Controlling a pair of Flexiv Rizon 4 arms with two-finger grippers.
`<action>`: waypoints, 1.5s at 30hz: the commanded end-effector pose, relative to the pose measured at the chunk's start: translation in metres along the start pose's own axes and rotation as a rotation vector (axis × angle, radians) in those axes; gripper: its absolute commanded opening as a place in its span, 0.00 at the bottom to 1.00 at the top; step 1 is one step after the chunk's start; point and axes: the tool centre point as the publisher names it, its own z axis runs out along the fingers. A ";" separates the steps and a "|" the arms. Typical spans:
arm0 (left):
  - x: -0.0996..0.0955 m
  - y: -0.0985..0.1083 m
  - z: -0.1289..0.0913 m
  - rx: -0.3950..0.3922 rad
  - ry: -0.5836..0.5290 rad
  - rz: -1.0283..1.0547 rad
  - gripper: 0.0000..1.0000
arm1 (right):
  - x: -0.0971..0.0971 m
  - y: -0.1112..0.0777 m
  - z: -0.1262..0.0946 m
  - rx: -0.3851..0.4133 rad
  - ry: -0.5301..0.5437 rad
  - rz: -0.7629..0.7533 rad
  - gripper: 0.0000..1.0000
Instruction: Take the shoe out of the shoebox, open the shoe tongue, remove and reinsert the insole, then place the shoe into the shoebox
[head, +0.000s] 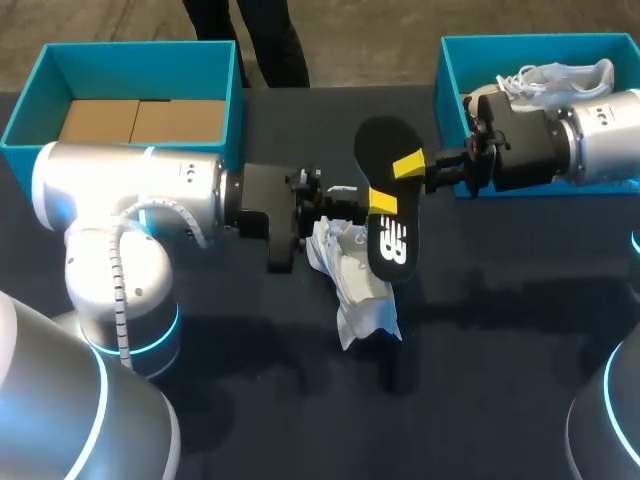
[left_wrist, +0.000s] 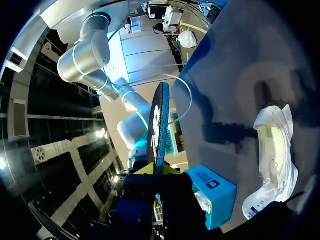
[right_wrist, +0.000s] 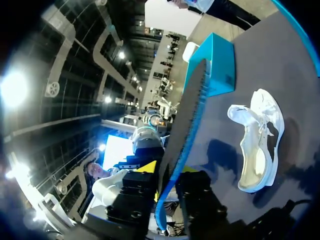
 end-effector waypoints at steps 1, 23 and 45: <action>0.000 0.000 0.003 -0.004 -0.006 0.000 0.00 | -0.002 0.002 0.003 -0.004 -0.002 -0.002 0.00; -0.005 0.001 -0.038 0.070 0.332 -0.161 1.00 | -0.032 0.004 -0.004 -0.011 -0.069 0.060 0.00; -0.007 0.023 -0.052 0.221 0.934 -0.252 1.00 | -0.050 0.001 0.013 0.071 -0.152 0.107 0.00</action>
